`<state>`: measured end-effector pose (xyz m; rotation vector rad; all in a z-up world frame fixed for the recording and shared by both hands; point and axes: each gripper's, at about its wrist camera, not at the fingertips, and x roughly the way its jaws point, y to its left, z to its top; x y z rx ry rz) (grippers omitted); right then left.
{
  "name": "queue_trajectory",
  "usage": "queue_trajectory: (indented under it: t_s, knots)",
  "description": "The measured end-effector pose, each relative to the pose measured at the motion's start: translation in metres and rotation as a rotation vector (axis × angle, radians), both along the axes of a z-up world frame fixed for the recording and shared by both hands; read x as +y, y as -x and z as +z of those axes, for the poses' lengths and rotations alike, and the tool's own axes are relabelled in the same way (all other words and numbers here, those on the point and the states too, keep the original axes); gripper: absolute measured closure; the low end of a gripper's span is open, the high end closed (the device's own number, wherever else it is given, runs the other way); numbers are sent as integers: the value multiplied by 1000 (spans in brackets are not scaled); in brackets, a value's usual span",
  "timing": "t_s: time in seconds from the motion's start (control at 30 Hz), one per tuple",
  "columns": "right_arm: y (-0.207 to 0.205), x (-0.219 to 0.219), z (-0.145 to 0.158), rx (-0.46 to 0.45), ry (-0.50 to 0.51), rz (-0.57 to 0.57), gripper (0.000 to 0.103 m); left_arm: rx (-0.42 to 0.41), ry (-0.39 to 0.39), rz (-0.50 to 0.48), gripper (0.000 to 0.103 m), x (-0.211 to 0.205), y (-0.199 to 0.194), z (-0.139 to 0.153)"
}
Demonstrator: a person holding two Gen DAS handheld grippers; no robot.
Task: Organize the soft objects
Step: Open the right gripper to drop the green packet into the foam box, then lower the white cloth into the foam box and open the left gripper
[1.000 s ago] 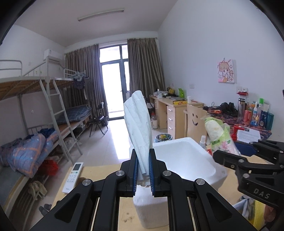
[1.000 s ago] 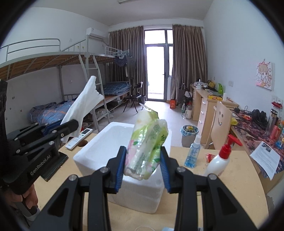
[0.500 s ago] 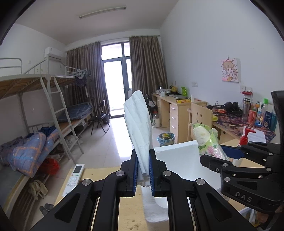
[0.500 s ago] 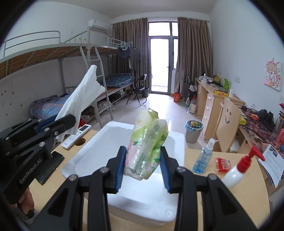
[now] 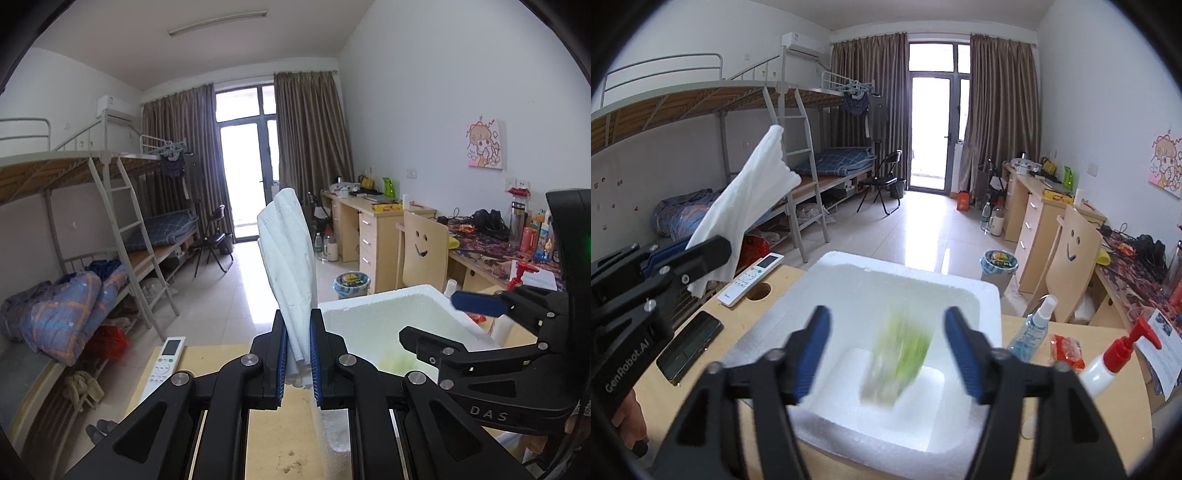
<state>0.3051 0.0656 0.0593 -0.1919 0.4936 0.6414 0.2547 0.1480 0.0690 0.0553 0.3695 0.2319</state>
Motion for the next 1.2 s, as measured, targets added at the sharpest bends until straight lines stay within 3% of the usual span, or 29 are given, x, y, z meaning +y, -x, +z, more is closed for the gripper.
queue_trajectory:
  t_s: [0.1,0.3,0.67,1.2]
  knots:
    - [1,-5,3,-4,-6,-10,19,4,7,-1,91,-2,-2,0]
    - [8,-21,14,-16,-40,-35,17,18,20,-22,91,-9,-5,0]
    - [20,-56,27,-47,-74,-94,15,37,39,-104,91,-29,-17,3]
    - [28,-91,25,-83,-64,-165,12,84,71,-175,91,-48,-38,-6]
